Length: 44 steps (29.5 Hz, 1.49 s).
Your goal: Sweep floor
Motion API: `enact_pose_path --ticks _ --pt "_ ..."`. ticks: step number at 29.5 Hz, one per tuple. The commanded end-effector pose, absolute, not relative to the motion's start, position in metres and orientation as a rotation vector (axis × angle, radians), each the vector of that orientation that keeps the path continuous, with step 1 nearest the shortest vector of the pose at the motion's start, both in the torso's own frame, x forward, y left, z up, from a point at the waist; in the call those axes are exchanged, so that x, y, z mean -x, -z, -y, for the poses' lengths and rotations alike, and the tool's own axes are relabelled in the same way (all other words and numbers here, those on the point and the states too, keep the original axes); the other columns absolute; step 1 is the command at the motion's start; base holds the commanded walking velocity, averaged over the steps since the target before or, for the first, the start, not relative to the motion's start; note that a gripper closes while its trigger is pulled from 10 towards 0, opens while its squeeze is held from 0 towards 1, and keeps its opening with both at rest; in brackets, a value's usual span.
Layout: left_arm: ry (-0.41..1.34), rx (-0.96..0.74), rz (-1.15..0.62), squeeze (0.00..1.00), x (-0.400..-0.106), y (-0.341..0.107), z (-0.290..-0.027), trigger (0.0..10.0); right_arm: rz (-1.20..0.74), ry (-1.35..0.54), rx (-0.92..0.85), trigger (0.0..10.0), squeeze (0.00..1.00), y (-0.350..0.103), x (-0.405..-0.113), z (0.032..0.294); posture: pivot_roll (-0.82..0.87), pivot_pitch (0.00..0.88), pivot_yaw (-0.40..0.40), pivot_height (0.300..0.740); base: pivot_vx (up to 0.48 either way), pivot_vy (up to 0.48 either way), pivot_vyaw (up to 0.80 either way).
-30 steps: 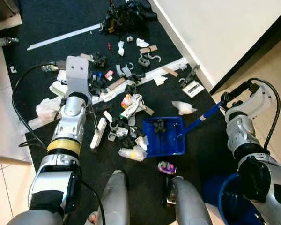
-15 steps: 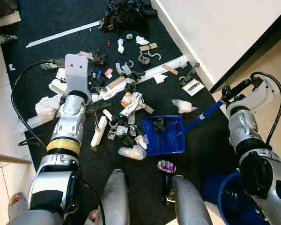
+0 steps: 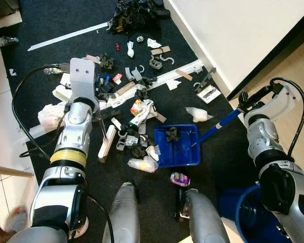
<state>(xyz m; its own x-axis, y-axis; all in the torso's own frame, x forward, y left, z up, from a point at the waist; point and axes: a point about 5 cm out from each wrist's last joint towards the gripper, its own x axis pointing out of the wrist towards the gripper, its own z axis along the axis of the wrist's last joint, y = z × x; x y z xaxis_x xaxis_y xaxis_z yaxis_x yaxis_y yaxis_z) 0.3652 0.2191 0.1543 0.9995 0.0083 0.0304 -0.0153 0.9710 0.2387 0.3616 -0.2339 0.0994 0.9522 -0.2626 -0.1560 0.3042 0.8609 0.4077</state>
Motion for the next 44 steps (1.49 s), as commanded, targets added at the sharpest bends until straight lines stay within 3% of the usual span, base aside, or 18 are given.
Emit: enact_pose_path --ticks 1,15,16,18,19,20,21,39,43,44 --pt "-0.020 -0.260 0.045 0.00 -0.364 -0.160 -0.227 10.0 -0.134 0.308 -0.434 10.0 0.00 -0.090 -0.356 0.238 0.25 0.308 -0.053 0.740 0.000 0.000 0.00" --pt "-0.016 -0.256 0.064 0.00 -0.363 -0.164 -0.231 10.0 -0.146 0.260 -0.411 10.0 0.00 -0.087 -0.350 0.251 0.25 0.300 -0.057 0.740 0.000 0.000 0.00" --pt "-0.016 -0.256 0.066 0.00 -0.363 -0.164 -0.231 10.0 -0.147 0.249 -0.406 7.4 0.00 -0.088 -0.350 0.252 0.26 0.298 -0.058 0.740 0.000 0.000 0.00" --pt "-0.016 -0.256 0.066 0.00 -0.363 -0.164 -0.231 10.0 -0.147 0.249 -0.406 7.4 0.00 -0.088 -0.350 0.252 0.26 0.298 -0.058 0.740 0.000 0.000 0.00" --pt "-0.017 -0.255 0.067 0.00 -0.363 -0.165 -0.231 10.0 -0.150 0.233 -0.393 0.7 0.00 -0.087 -0.350 0.253 0.25 0.294 -0.058 0.740 0.000 0.000 0.00" --pt "-0.017 -0.255 0.067 0.00 -0.363 -0.165 -0.231 10.0 -0.150 0.233 -0.393 0.7 0.00 -0.087 -0.350 0.253 0.25 0.294 -0.058 0.740 0.000 0.000 0.00" --pt "-0.018 -0.255 0.067 0.00 -0.363 -0.165 -0.232 10.0 -0.151 0.230 -0.389 0.0 0.00 -0.087 -0.349 0.253 0.25 0.294 -0.059 0.740 0.000 0.000 0.00" --pt "-0.022 -0.240 0.056 0.00 -0.361 -0.159 -0.230 10.0 -0.161 0.236 -0.402 0.0 0.00 -0.080 -0.344 0.255 0.24 0.287 -0.062 0.740 0.000 0.000 0.00" --pt "-0.036 -0.229 0.045 0.00 -0.359 -0.154 -0.229 10.0 -0.156 0.246 -0.403 0.0 0.00 -0.079 -0.343 0.253 0.22 0.252 -0.066 0.740 0.000 0.000 0.00" --pt "-0.042 -0.227 0.037 0.00 -0.358 -0.151 -0.229 10.0 -0.160 0.244 -0.382 1.4 0.00 -0.078 -0.344 0.251 0.21 0.236 -0.067 0.740 0.000 0.000 0.00"
